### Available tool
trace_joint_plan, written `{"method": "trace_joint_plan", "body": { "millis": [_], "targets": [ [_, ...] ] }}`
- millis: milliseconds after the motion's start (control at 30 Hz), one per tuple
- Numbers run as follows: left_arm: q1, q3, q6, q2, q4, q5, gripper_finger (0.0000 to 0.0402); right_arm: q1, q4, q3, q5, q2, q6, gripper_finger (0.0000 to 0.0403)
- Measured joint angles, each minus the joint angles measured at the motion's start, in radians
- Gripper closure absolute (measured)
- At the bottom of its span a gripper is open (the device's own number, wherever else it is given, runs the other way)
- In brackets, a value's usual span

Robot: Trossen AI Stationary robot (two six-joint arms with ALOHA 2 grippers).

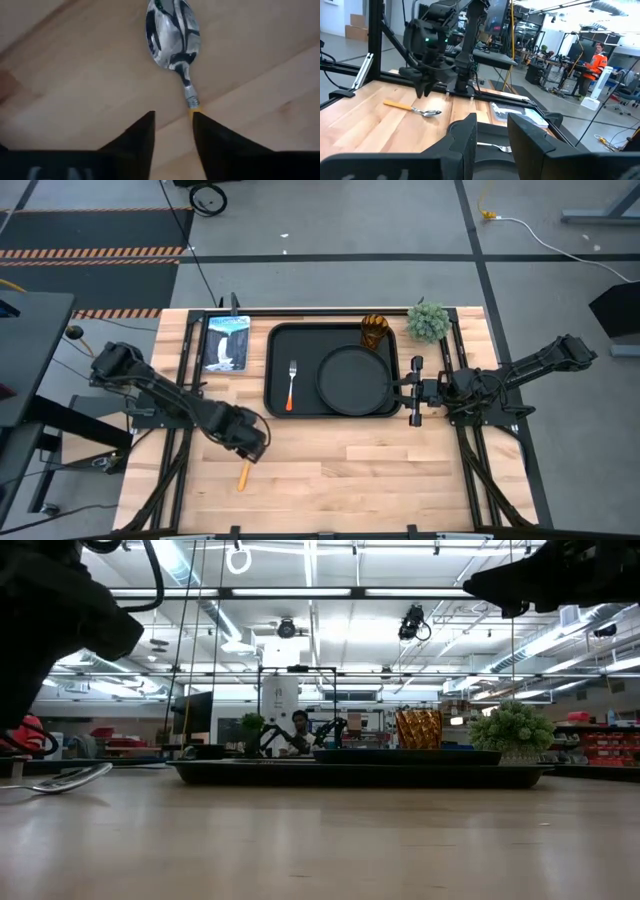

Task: Pick and place plate/cup/fork/spoon on tray
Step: Put the yellow spoon on the black serving tray beside the orange fork

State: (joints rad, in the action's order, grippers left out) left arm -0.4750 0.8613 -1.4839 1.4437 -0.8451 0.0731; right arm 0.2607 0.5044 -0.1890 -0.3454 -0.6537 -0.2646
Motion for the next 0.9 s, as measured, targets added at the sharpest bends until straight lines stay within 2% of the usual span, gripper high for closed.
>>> {"method": "trace_joint_plan", "body": {
  "millis": [133, 267, 400, 567, 900],
  "targets": [
    [-0.020, 0.003, -0.046, 0.042, 0.041, 0.011, 0.0220, 0.000, 0.003, 0.000, 0.001, 0.000, 0.000, 0.0287],
    [-0.028, 0.004, -0.072, 0.094, 0.092, 0.017, 0.0209, 0.000, 0.002, 0.000, 0.002, -0.001, 0.000, 0.0287],
    [-0.028, 0.004, -0.078, 0.151, 0.103, 0.060, 0.0215, 0.000, 0.003, 0.000, 0.002, -0.001, 0.000, 0.0287],
    [-0.026, 0.007, -0.078, 0.195, 0.118, 0.063, 0.0228, 0.000, 0.005, 0.000, 0.002, -0.001, 0.003, 0.0287],
    [-0.025, 0.006, -0.095, 0.199, 0.119, 0.059, 0.0249, 0.000, 0.011, 0.000, 0.003, -0.001, 0.003, 0.0287]
  ]
}}
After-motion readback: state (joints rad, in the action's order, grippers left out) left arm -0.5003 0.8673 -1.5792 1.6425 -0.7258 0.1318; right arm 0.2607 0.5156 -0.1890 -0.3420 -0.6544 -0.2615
